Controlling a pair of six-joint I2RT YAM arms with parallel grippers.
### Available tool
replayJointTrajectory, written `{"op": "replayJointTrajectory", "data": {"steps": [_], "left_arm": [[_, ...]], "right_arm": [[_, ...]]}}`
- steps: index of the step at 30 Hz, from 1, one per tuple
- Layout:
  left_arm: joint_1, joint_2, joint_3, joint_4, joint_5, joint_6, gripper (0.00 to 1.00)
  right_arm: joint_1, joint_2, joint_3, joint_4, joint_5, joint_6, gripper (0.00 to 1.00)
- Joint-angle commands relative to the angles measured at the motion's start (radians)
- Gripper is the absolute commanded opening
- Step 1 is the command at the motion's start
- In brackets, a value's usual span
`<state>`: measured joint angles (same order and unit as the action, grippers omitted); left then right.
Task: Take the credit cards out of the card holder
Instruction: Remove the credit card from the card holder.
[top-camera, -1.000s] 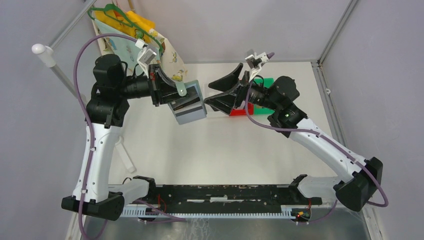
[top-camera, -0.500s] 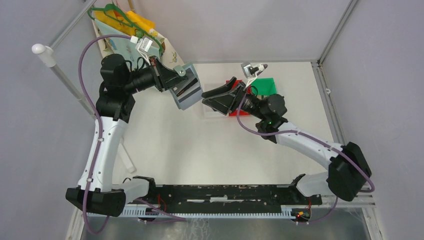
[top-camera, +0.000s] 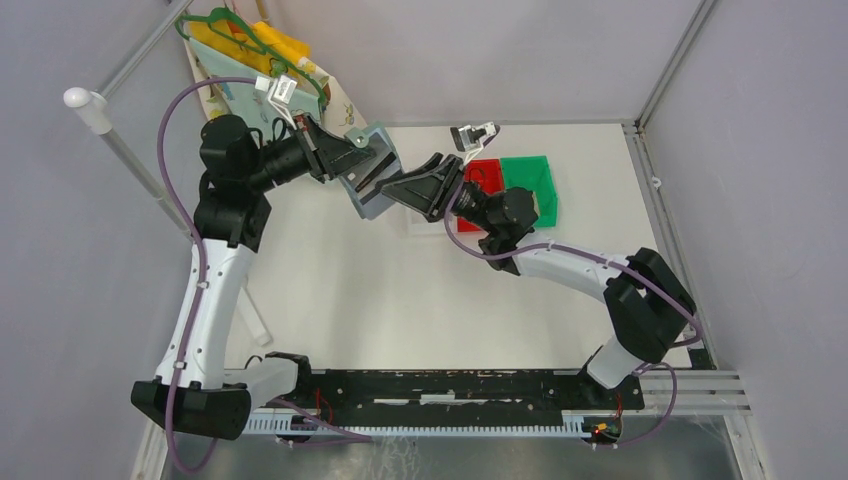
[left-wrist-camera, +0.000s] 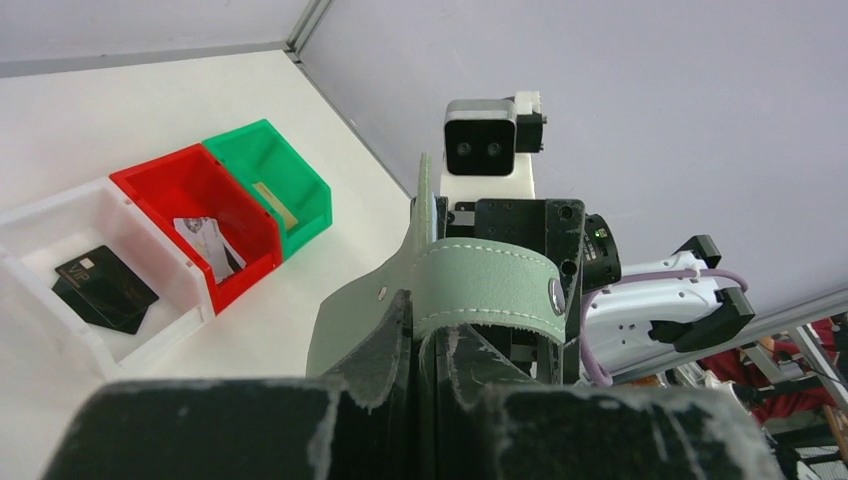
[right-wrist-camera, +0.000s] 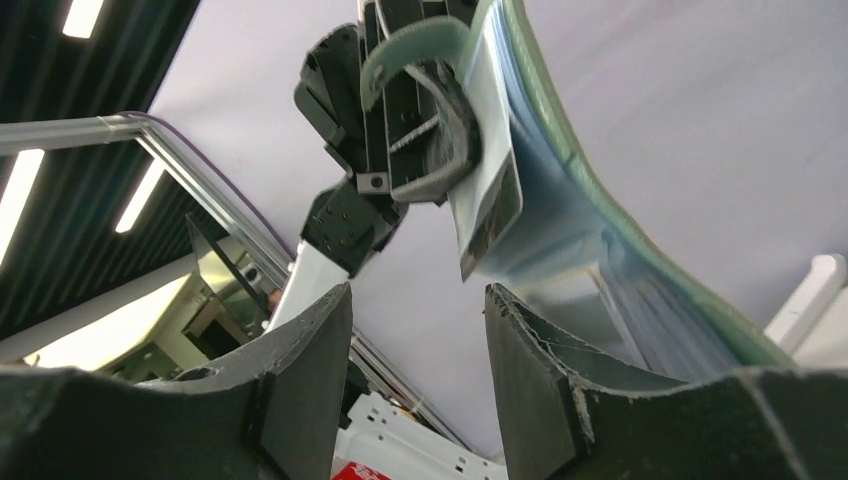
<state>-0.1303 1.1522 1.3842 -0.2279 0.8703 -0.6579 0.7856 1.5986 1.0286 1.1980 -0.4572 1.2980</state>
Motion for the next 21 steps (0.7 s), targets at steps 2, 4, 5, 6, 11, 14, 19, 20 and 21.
{"op": "replayJointTrajectory", "data": {"steps": [2,4,5,6,11,14,19,20,21], "left_arm": [[0.003,-0.051,-0.035,0.102,0.012,-0.081,0.04],[0.003,-0.059,-0.054,0.112,0.011,-0.097,0.04],[0.002,-0.061,-0.061,0.117,0.014,-0.105,0.04],[0.002,-0.064,-0.066,0.123,0.019,-0.114,0.04],[0.003,-0.073,-0.073,0.142,0.024,-0.14,0.04],[0.003,-0.077,-0.075,0.139,0.025,-0.155,0.07],[0.002,-0.075,-0.069,0.147,0.051,-0.192,0.15],[0.002,-0.072,-0.07,0.159,0.062,-0.208,0.17],[0.003,-0.067,-0.071,0.167,0.074,-0.221,0.19]], "right_arm": [[0.013,0.054,0.082,0.16,0.013,0.093,0.54],[0.022,0.066,0.101,0.153,0.008,0.091,0.54],[0.025,0.07,0.11,0.145,0.002,0.089,0.54],[0.027,0.074,0.116,0.142,0.0,0.087,0.54],[0.033,0.081,0.121,0.145,0.008,0.093,0.49],[0.036,0.089,0.118,0.174,0.015,0.102,0.39],[0.038,0.091,0.113,0.2,0.031,0.114,0.12],[0.038,0.089,0.11,0.2,0.036,0.115,0.09],[0.037,0.087,0.107,0.2,0.039,0.116,0.07]]}}
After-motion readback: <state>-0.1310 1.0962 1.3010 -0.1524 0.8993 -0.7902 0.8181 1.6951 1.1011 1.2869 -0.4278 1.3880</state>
